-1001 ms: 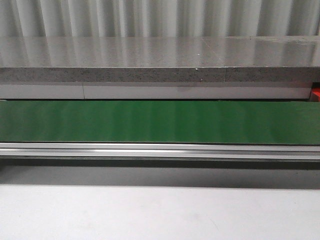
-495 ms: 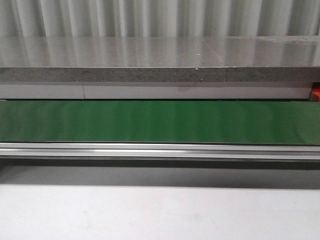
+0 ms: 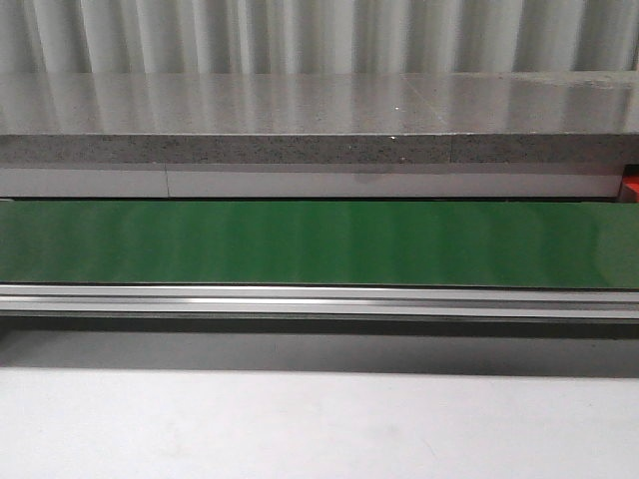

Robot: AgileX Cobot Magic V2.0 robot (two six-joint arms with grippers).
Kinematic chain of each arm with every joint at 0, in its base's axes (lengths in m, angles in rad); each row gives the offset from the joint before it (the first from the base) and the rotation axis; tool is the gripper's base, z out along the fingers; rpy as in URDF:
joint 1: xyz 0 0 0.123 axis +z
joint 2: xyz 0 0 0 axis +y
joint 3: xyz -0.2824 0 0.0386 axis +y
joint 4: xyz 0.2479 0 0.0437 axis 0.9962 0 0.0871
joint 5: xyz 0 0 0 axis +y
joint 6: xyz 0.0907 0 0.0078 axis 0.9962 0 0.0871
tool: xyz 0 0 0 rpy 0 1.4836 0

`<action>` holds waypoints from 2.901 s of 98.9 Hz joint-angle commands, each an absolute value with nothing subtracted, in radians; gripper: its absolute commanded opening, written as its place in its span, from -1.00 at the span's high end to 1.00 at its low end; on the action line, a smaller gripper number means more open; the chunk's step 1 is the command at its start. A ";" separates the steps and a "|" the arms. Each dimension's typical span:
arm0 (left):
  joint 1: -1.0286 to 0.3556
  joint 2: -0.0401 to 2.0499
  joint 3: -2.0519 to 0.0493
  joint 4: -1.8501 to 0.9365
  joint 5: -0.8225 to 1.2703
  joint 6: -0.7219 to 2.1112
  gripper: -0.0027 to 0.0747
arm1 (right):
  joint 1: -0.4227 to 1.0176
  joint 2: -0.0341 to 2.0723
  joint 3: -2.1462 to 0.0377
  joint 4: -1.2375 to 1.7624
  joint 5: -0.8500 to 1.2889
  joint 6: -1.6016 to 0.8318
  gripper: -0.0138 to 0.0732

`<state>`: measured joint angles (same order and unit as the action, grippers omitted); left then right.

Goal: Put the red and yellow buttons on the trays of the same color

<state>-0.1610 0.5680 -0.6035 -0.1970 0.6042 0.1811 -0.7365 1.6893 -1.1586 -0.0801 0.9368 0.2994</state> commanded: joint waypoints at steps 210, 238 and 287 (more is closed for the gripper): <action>-0.169 0.569 -0.629 -0.213 0.527 0.181 0.95 | -0.022 1.197 -1.155 0.109 0.863 -0.008 0.83; -0.169 0.569 -0.629 -0.213 0.527 0.181 0.95 | -0.020 1.000 -0.979 0.108 0.732 -0.063 0.83; -0.169 0.569 -0.629 -0.213 0.527 0.181 0.95 | -0.023 0.393 -0.603 0.000 0.585 -0.077 0.83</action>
<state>-0.1610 0.5680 -0.6035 -0.1970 0.6042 0.1811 -0.0197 0.4691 -0.6154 0.0226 0.6699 -0.0654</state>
